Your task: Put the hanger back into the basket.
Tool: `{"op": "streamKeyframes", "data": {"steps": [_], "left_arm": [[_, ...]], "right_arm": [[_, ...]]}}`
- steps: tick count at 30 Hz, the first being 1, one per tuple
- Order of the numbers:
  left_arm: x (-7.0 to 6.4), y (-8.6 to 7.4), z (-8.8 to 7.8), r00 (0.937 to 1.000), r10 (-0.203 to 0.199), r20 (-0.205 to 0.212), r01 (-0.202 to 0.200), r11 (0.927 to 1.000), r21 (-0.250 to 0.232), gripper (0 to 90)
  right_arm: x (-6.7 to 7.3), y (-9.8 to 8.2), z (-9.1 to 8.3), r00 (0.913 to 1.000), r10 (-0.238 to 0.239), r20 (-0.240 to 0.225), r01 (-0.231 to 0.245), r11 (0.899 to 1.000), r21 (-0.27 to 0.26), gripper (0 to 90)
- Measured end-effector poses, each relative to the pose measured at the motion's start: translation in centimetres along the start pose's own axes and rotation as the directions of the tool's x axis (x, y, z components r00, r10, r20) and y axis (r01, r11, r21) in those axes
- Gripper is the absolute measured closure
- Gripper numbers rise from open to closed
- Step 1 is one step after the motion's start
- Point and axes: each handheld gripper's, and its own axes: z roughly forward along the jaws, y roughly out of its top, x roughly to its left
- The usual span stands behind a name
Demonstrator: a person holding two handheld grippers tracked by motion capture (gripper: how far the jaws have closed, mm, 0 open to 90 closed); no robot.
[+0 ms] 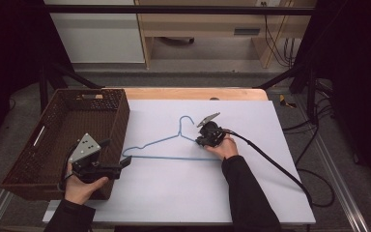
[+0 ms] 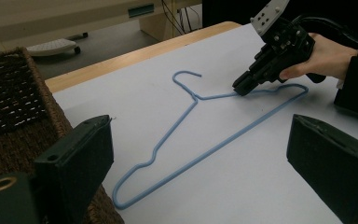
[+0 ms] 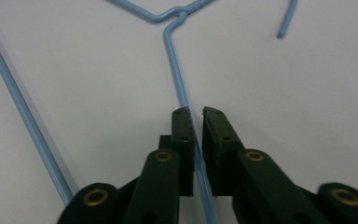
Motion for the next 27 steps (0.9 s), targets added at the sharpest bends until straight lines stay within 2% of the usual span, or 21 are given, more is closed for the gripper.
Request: {"op": "streamKeyframes", "data": {"steps": [1,5,8,9,18,20,23,27], "left_arm": [[0.0,0.0,0.0,1.0,0.001,0.001,-0.001,1.0,0.002,6.9],[0.0,0.0,0.1,1.0,0.002,0.003,-0.002,1.0,0.005,6.9],[-0.1,0.0,0.2,1.0,0.002,0.005,-0.002,1.0,0.006,7.0],[-0.1,0.0,0.2,1.0,0.004,0.005,-0.004,1.0,0.007,7.0],[-0.4,0.0,0.7,0.9999,0.006,0.016,-0.006,0.9998,0.018,7.1],[-0.6,0.1,0.8,0.9998,0.008,0.019,-0.009,0.9997,0.022,7.1],[-0.8,0.2,0.9,0.9997,0.009,0.023,-0.01,0.9998,0.02,7.3],[-1.2,0.6,1.2,0.9995,0.018,0.027,-0.019,0.9995,0.025,7.3]], "right_arm": [[0.0,0.0,0.1,0.9999,0.013,-0.009,-0.013,1.0,-0.007,78.9],[-0.1,-0.1,0.3,0.9997,0.002,-0.023,-0.002,1.0,-0.009,80.3],[-0.1,0.0,0.3,0.9997,-0.002,-0.024,0.002,1.0,0.001,83.8],[-0.3,0.0,0.3,0.9991,0.006,-0.043,-0.006,1.0,0.005,86.3],[-0.4,-0.2,0.1,0.9971,-0.033,-0.068,0.032,0.999,-0.01,87.7],[-0.4,-0.4,-0.1,0.9964,-0.048,-0.07,0.046,0.999,-0.028,87.8],[-0.4,-0.4,-0.4,0.9965,-0.043,-0.071,0.04,0.998,-0.043,87.8],[0.1,-0.3,-1.4,0.995,-0.072,-0.068,0.067,0.995,-0.073,87.9]]}}
